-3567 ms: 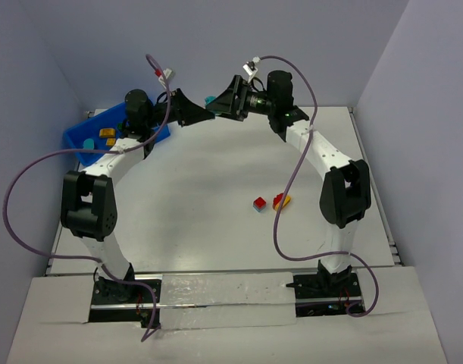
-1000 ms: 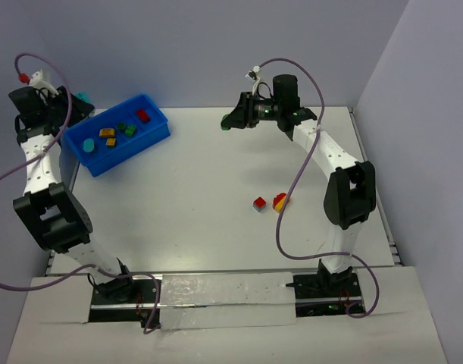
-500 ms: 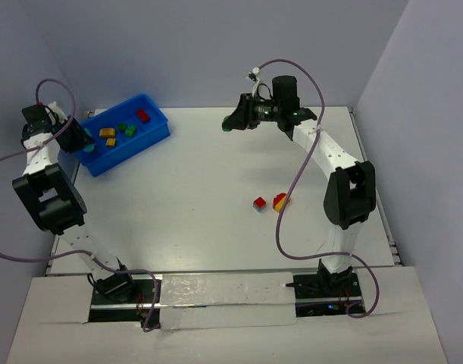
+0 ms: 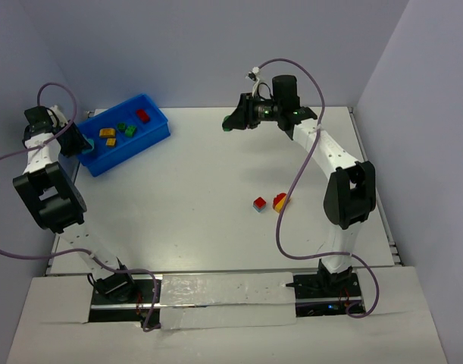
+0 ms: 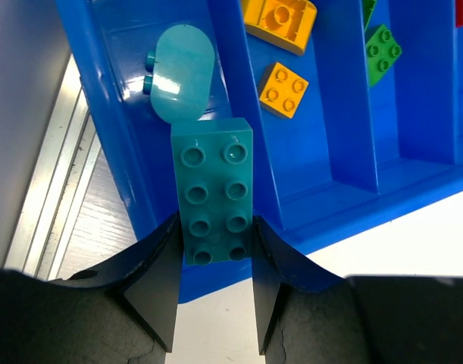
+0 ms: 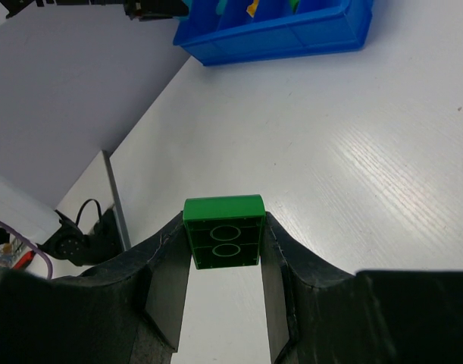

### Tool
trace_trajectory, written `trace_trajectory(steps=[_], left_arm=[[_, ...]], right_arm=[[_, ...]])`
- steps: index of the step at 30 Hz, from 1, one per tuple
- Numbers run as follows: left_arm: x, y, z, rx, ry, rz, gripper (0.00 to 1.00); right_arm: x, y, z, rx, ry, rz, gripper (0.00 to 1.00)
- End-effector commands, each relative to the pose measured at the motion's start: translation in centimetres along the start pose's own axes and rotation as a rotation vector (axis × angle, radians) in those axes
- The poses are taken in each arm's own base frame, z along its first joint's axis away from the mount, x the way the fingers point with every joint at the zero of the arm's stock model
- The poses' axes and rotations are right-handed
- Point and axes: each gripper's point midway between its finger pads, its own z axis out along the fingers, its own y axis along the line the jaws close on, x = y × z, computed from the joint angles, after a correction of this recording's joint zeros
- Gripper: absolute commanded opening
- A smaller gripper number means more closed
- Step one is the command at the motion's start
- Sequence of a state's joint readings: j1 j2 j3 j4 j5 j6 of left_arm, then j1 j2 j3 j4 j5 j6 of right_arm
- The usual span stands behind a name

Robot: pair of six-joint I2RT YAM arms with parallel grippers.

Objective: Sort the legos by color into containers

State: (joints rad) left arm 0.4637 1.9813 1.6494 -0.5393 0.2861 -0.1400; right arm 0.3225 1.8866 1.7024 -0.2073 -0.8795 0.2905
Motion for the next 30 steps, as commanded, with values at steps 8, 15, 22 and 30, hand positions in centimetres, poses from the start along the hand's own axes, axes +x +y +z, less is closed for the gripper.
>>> trace_trajectory(steps=[8,15,22,30], left_arm=[[-2.6,-1.1,-0.5,0.000,-0.051,0.055,0.61],[-4.7,-4.4,-2.8,0.136,-0.124,0.097,0.76],[-7.0,-16.7,-11.9,0.625,-0.342,0.278,0.76],[0.3,-31.1,-18.0,0.933,-0.417,0.519,0.75]], right_arm=[[-3.3,1.7,-0.5,-0.020,-0.068,-0.086,0.00],[-4.2,2.2,-0.5,-0.010,-0.103,-0.082,0.00],[-6.9,4.1,-0.4,-0.065,-0.223,-0.049,0.00],[-8.6,5.3,1.2,-0.183,-0.289,0.273,0.00]])
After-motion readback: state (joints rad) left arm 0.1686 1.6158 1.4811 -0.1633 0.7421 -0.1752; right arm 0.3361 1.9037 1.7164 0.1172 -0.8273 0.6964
